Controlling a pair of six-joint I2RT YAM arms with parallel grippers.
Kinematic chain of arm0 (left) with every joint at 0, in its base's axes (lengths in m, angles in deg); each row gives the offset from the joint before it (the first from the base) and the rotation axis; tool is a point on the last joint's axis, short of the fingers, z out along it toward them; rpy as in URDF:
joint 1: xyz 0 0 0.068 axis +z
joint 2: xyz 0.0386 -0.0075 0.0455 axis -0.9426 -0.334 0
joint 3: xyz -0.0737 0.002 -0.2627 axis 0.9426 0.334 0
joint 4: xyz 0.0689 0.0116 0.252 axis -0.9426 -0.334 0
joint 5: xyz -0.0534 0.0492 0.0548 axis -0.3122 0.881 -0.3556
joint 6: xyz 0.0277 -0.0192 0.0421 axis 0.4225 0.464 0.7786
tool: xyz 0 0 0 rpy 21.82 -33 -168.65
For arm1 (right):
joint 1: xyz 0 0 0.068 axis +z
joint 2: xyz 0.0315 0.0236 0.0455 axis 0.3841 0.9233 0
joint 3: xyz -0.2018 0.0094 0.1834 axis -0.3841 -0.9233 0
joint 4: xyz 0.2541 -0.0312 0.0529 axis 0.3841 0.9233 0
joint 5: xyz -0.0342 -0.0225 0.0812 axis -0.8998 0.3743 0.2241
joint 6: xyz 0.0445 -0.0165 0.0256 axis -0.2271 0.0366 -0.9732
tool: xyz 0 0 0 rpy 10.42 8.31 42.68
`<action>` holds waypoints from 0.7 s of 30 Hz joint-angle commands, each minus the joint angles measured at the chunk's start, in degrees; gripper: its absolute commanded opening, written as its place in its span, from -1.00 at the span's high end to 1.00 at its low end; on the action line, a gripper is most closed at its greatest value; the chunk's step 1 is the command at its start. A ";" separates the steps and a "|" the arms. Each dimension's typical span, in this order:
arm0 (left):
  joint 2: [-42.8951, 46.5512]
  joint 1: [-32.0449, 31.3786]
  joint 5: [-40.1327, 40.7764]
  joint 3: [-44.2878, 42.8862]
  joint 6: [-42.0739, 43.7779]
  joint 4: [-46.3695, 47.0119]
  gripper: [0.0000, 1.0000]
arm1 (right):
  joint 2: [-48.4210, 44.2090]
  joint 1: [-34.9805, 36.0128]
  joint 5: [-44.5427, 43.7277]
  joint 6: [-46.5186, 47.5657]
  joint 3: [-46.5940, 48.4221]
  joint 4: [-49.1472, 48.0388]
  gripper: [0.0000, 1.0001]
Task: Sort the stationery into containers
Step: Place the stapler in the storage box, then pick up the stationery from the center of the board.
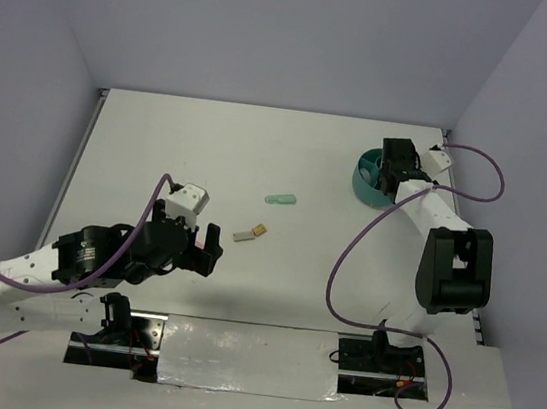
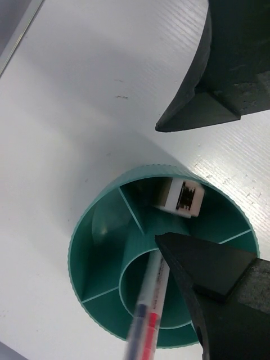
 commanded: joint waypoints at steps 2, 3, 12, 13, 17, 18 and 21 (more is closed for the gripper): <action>-0.09 -0.56 1.60 -0.46 -1.32 -0.01 -0.99 | -3.41 -0.11 0.96 0.95 -0.02 -3.41 -0.63; -0.01 -0.56 1.77 -0.46 -1.41 -0.01 -0.99 | -4.12 -0.03 1.74 1.30 -0.02 -3.76 -0.63; -1.59 -0.48 10.73 -2.65 -10.45 -6.94 -0.99 | -15.20 7.26 8.48 16.72 -0.72 -6.65 -0.82; -1.85 -0.56 13.09 -3.27 -13.42 -8.34 -0.99 | -15.29 8.40 10.96 19.29 -0.37 -6.83 -0.91; -3.08 -0.39 18.80 -8.00 -21.34 -18.97 -0.99 | -12.13 13.32 34.73 34.49 1.38 -5.79 -0.92; -3.34 -0.39 19.70 -8.71 -22.31 -22.91 -0.99 | -10.91 15.42 41.85 42.01 2.87 -4.39 -0.99; -5.10 1.71 23.47 -10.74 -25.21 -31.43 -0.99 | -4.14 23.31 52.49 56.03 7.25 2.91 -0.99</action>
